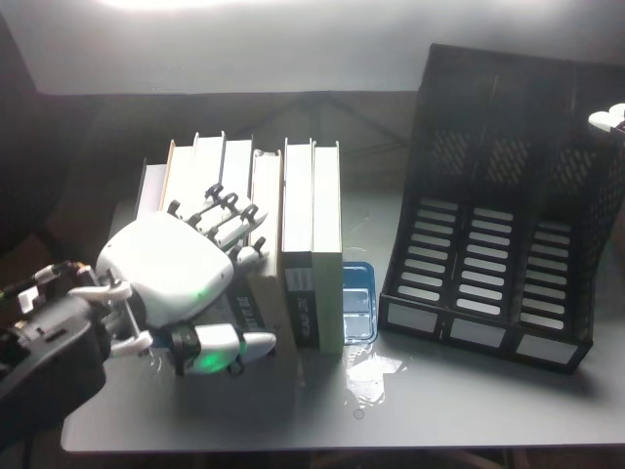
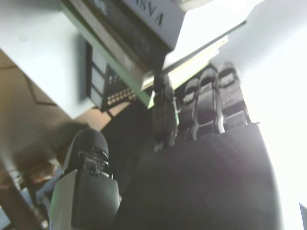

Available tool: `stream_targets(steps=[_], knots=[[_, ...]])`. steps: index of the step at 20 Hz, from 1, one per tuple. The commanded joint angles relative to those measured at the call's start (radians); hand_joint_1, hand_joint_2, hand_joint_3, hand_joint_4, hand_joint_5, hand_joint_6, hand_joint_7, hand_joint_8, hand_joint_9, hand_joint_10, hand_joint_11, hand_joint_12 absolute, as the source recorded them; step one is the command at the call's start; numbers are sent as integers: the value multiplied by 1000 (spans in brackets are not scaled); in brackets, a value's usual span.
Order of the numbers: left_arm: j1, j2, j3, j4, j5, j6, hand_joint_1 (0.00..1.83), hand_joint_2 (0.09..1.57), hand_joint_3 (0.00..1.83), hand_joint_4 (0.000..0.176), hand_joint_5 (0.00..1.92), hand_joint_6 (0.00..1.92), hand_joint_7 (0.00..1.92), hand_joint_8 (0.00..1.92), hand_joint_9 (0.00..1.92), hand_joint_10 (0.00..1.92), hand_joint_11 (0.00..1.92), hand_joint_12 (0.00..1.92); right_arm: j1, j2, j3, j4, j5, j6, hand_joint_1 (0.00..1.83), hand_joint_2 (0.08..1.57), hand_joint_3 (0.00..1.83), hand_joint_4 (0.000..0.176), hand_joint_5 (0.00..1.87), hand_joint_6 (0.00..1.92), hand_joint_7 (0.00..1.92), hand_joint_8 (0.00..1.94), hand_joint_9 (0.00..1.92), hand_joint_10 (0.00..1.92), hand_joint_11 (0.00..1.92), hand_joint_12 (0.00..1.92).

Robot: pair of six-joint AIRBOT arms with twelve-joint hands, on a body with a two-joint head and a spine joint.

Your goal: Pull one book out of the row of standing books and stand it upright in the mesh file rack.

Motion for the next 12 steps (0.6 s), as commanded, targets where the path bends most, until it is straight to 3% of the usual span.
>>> stream_targets(steps=[1,3,12], knots=[[11,2,-10,22,-46,4,101,1179,0,20,549,15,0,0,0,0,0,0,0,5,4,8,123,4,530,1401,0,0,0,0,0,0,0,0,0,0],[33,7,-32,34,-56,4,144,1180,0,5,565,20,0,0,0,0,0,0,-2,5,4,11,124,4,514,1407,1,0,0,0,0,0,0,0,0,0],[153,33,-126,31,-150,-16,23,1209,8,0,563,8,0,0,0,0,0,0,-9,5,2,19,125,4,523,1403,0,0,2,1,0,0,0,0,0,0]])
